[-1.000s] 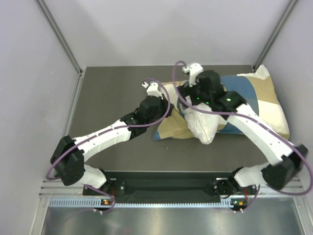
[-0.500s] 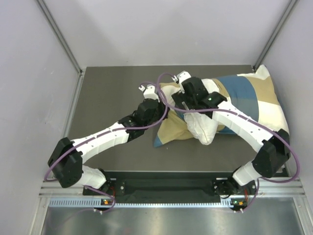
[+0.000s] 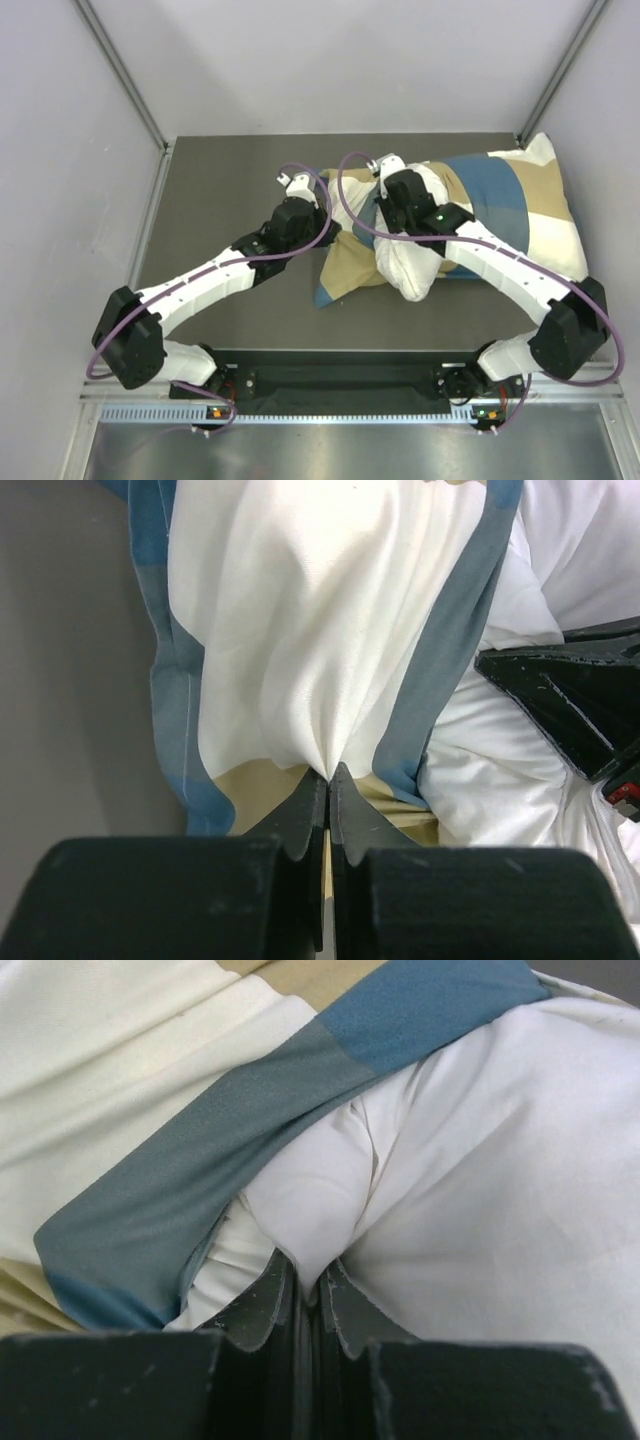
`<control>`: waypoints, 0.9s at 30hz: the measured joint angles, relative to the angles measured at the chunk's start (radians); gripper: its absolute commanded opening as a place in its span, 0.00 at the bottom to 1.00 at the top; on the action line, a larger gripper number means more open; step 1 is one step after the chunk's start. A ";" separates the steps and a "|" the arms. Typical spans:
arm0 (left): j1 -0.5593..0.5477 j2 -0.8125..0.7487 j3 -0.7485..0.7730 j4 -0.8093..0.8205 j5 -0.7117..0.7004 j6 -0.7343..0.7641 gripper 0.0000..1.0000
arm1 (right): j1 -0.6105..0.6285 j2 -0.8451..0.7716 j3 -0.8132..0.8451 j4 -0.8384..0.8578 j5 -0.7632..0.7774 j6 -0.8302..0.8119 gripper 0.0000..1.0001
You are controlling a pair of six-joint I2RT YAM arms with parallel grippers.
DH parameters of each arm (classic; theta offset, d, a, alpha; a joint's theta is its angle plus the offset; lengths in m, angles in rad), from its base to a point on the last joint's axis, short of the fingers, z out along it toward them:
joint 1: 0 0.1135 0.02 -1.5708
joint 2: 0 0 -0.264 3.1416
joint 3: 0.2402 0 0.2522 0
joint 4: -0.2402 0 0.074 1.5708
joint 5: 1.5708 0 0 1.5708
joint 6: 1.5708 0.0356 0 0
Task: Remove the pillowcase from the pillow
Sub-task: Pull out the pillow
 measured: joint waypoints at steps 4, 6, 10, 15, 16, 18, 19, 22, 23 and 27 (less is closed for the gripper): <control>0.026 -0.026 0.004 -0.021 0.049 -0.019 0.00 | -0.001 -0.088 -0.037 0.000 -0.023 0.021 0.00; 0.057 -0.031 0.006 -0.023 0.086 -0.031 0.00 | -0.001 -0.134 -0.047 -0.006 -0.037 0.032 0.00; 0.106 -0.032 0.028 -0.033 0.159 -0.040 0.00 | -0.002 -0.213 -0.064 -0.011 -0.067 0.063 0.00; 0.141 -0.013 0.050 -0.040 0.244 -0.061 0.00 | -0.013 -0.275 -0.096 -0.012 -0.076 0.104 0.00; 0.148 -0.006 0.053 -0.041 0.258 -0.063 0.00 | -0.013 -0.289 -0.104 -0.013 -0.075 0.113 0.00; 0.159 0.003 0.053 -0.040 0.283 -0.069 0.00 | -0.013 -0.317 -0.117 -0.020 -0.074 0.128 0.00; 0.164 0.005 0.053 -0.041 0.298 -0.071 0.00 | -0.014 -0.332 -0.123 -0.025 -0.072 0.137 0.00; 0.185 0.005 0.053 -0.021 0.354 -0.082 0.00 | -0.026 -0.373 -0.124 -0.039 -0.066 0.158 0.00; 0.198 0.005 0.053 -0.013 0.380 -0.088 0.00 | -0.034 -0.382 -0.124 -0.042 -0.067 0.164 0.00; 0.264 0.005 0.052 0.018 0.491 -0.111 0.00 | -0.117 -0.417 -0.124 -0.041 -0.117 0.187 0.00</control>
